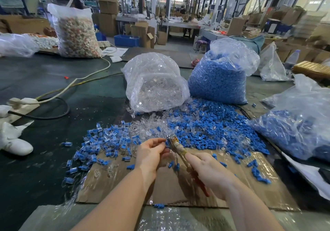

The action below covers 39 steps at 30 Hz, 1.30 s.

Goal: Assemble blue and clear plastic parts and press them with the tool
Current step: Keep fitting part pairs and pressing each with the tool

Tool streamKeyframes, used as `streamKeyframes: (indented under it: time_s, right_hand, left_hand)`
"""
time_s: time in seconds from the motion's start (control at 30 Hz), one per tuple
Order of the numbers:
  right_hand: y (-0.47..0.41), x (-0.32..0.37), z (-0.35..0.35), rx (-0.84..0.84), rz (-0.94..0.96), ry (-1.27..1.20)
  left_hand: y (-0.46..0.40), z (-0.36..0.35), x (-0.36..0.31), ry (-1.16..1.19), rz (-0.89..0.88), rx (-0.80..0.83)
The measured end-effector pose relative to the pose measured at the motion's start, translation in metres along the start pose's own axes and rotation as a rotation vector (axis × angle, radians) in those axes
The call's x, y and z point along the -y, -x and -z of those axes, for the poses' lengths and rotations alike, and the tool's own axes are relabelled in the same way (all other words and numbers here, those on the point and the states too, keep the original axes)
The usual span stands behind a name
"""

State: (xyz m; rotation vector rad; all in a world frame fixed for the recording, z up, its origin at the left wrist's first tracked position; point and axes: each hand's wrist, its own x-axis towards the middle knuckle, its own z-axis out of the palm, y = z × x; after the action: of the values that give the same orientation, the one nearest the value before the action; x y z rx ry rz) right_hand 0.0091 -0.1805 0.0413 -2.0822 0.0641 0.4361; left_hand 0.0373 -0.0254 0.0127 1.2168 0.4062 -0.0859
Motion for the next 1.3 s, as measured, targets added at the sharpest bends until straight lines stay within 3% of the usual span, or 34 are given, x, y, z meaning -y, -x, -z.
streamKeyframes:
  time_s: [0.1,0.23,0.6,0.97,1.3]
  right_hand:
    - [-0.002,0.001,0.005,0.062,-0.033,-0.009]
    - [0.0,0.002,0.008,0.253,-0.096,-0.227]
    - [0.004,0.009,0.004,0.322,-0.073,-0.173]
    - [0.01,0.022,0.002,0.289,-0.012,-0.092]
    - [0.018,0.027,-0.001,0.091,0.112,0.109]
  left_hand:
    - [-0.002,0.0,-0.003,-0.038,-0.012,-0.048]
    - [-0.003,-0.001,-0.007,-0.05,-0.016,-0.092]
    - [0.0,-0.004,-0.011,-0.16,-0.092,-0.189]
    - [-0.002,-0.008,-0.013,-0.12,-0.059,-0.249]
    - [-0.003,-0.012,-0.011,-0.062,-0.062,-0.25]
